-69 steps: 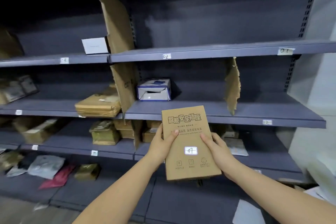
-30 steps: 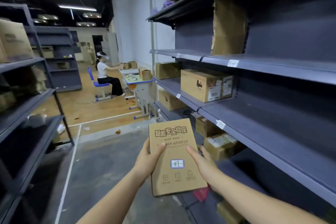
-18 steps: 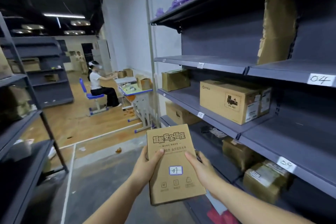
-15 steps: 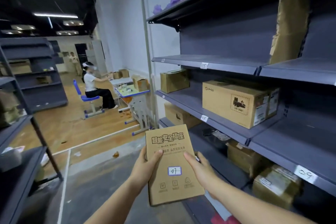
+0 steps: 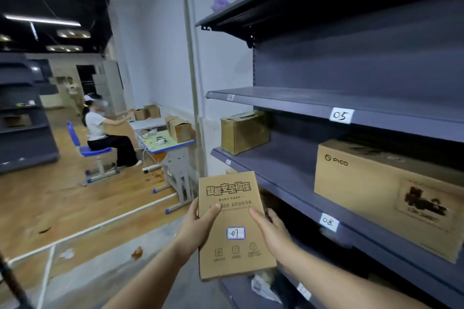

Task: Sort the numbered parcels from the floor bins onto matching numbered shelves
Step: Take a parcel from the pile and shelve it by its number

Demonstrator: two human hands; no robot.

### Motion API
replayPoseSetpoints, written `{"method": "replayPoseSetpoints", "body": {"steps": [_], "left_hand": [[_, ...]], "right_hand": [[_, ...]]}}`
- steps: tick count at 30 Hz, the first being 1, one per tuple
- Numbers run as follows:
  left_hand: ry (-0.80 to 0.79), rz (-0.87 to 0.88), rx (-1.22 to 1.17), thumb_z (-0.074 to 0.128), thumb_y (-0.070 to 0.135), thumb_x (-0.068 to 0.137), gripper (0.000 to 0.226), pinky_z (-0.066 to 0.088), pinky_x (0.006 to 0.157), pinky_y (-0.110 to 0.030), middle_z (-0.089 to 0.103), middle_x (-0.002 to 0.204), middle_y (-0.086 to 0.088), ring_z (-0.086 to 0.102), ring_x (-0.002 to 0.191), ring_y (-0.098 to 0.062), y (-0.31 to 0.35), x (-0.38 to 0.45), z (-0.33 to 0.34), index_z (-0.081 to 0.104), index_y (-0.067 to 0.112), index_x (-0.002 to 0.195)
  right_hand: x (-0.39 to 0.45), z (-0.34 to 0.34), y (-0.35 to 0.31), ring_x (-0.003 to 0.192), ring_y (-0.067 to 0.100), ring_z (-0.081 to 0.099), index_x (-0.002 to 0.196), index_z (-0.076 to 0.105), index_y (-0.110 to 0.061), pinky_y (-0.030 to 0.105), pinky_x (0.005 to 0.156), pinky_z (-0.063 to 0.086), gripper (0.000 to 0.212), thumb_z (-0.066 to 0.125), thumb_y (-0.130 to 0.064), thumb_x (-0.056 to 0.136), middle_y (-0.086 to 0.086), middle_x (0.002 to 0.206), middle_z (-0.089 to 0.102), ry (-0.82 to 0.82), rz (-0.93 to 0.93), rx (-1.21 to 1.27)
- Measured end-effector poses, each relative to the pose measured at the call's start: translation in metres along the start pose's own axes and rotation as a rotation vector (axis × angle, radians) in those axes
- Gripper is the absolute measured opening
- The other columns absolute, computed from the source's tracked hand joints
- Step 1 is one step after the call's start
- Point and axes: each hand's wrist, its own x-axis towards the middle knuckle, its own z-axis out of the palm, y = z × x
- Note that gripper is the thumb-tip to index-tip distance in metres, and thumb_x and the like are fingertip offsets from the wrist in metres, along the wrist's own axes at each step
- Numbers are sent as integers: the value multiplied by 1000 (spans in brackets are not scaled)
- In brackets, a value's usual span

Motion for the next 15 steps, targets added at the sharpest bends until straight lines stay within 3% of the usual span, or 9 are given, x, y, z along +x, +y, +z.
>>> {"method": "replayPoseSetpoints", "body": {"steps": [4,8,10,15], "left_hand": [[-67,-1,62,64,29,92,30,53,54,-18,72,103,0,73,79,-11,1,85,-5,55,22,121],[-192,14,139,63,41,91,41,53,59,-19,71,107,5,72,85,-10,0,171,-9,51,26,127],[-257,26,166,63,43,90,42,54,70,-22,70,109,7,70,89,-9,-2,212,-13,52,26,127],[-410,-22,251,59,51,90,50,49,86,-31,58,128,2,60,110,-18,2,303,-17,47,25,131]], "right_hand": [[69,17,5,98,19,66,138,43,-22,28,71,51,56,64,-39,90,3,117,66,126,47,20],[133,30,4,90,24,68,121,51,-13,32,69,53,31,58,-26,93,9,103,70,260,60,29],[160,40,4,91,25,69,117,53,-14,35,73,54,27,57,-26,93,9,102,71,328,62,28],[216,67,-3,84,24,67,107,57,-11,31,64,50,18,59,-23,93,8,95,70,516,75,61]]}}
